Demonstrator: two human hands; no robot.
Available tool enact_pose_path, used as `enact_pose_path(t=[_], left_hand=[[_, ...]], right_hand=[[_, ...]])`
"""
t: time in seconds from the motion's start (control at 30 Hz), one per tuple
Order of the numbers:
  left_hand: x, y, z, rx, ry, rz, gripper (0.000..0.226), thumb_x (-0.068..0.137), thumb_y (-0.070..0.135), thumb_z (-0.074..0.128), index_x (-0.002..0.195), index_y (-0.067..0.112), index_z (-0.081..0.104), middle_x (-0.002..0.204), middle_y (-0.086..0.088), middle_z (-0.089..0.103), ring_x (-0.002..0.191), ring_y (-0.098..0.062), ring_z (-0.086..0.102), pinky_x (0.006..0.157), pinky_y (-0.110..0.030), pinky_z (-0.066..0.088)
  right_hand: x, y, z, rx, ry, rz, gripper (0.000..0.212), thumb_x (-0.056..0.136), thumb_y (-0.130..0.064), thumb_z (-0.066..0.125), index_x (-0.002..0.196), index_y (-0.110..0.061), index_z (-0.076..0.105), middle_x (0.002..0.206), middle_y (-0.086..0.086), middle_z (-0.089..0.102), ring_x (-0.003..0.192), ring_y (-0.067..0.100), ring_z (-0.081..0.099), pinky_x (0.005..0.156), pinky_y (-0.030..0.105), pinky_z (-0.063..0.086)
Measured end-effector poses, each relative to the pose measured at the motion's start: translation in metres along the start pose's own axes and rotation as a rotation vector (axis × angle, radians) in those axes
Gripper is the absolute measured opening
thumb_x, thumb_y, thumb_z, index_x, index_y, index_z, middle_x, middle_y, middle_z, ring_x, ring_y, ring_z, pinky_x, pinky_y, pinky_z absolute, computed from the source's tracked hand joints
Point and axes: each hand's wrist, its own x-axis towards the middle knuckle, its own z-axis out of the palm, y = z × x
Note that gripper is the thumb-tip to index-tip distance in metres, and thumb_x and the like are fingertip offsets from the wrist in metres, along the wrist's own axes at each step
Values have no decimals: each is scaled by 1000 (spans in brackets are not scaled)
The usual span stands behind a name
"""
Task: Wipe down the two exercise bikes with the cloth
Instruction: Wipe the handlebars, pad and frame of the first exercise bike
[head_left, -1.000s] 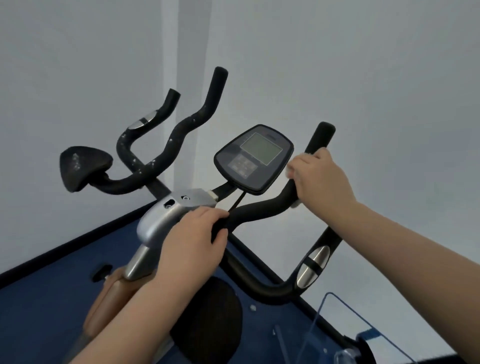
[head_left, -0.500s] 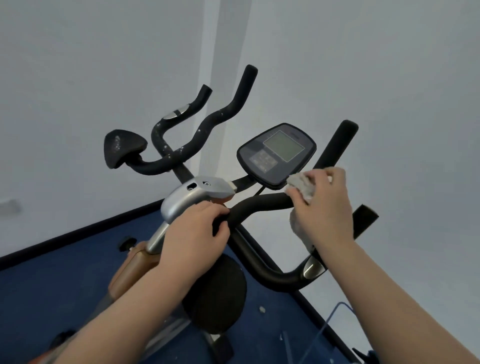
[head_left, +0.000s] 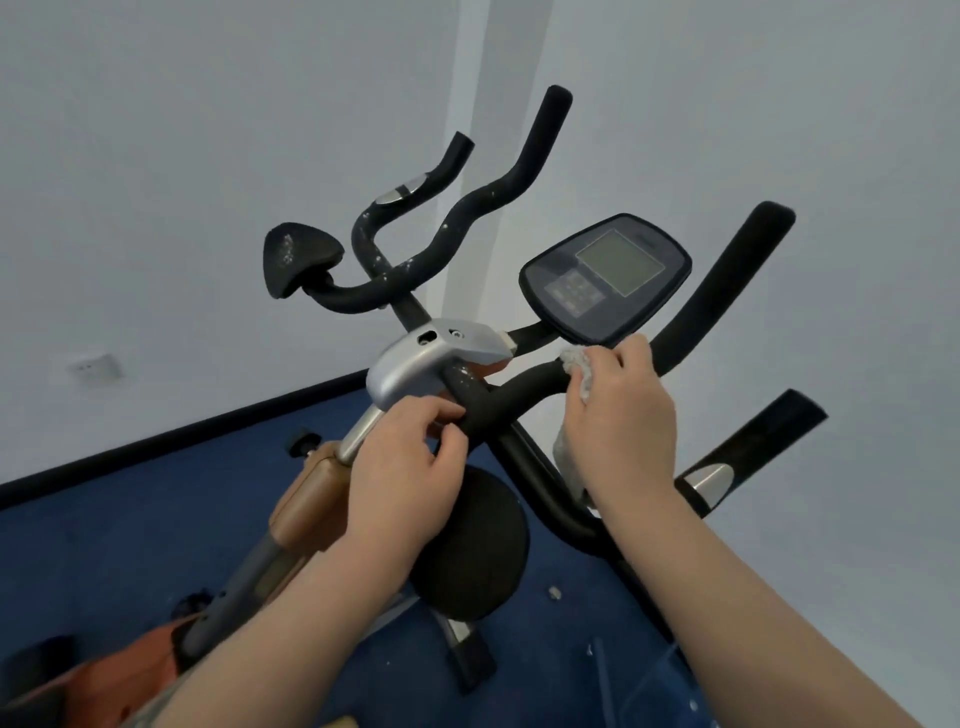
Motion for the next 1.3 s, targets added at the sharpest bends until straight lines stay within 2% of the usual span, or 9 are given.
enact_pose_path(t=[0.3,0.43,0.5,0.63,0.83,1.0,1.13,1.2,1.3], left_hand=[[1,-7,4,-160,52,-130,21,84,32,46,86,41,65,70,9,62,49,0,51,48,-21,33],[-5,-5,2,-241,38,-195,24,87,31,45,85,40,67,71,9,65,59,-1,58,51,-29,44],[-12,-5,0,-257,12,-198,23,88,36,44,88,42,66,80,19,65,68,4,60,56,-27,46],[-23,-6,2,-276,24,-167,21,89,48,42,90,42,62,87,27,61,77,9,58,60,-20,41],[-26,-13,6,-239,62,-120,36,97,47,26,98,39,60,87,20,61,88,16,51,68,-6,36],[-24,-14,2,-207,2,-112,37,96,49,25,96,38,60,87,16,62,85,13,53,70,-17,38],[-17,-12,-1,-154,-11,-89,33,91,53,26,93,41,58,83,19,60,83,14,53,64,-19,39],[-17,-8,1,-180,13,-110,29,92,50,30,93,41,57,83,23,58,84,15,52,63,-18,36],[-19,-7,6,-179,47,-108,29,92,47,28,93,41,56,87,26,56,85,16,50,64,-18,35]], right_hand=[[-9,-20,13,111,-104,-112,18,94,-16,53,102,-4,64,96,8,49,67,20,48,62,45,51],[9,-11,-3,68,-270,-346,18,94,-19,52,100,-7,65,99,5,50,75,20,54,64,28,43],[25,2,-15,-45,-287,-431,17,93,-20,53,97,-8,65,96,3,53,73,18,54,63,26,44],[24,0,-15,-64,-216,-272,17,94,-20,51,95,-9,64,96,4,50,70,18,56,63,28,46],[-15,-23,-1,294,-290,-290,17,93,-18,57,103,-12,69,100,4,57,78,24,61,69,38,52],[-9,-1,-16,258,-665,-598,18,93,-20,54,106,-18,67,103,-1,59,90,18,58,79,36,47],[-9,26,-19,260,-248,-181,16,90,-21,59,102,-21,70,96,-5,58,84,13,57,73,22,41],[-16,16,-10,149,-390,-156,20,93,-25,54,105,-23,70,99,-3,60,90,18,58,76,28,44],[-16,16,-13,280,-599,-80,17,91,-29,57,96,-24,73,97,-4,67,93,15,60,85,34,47]])
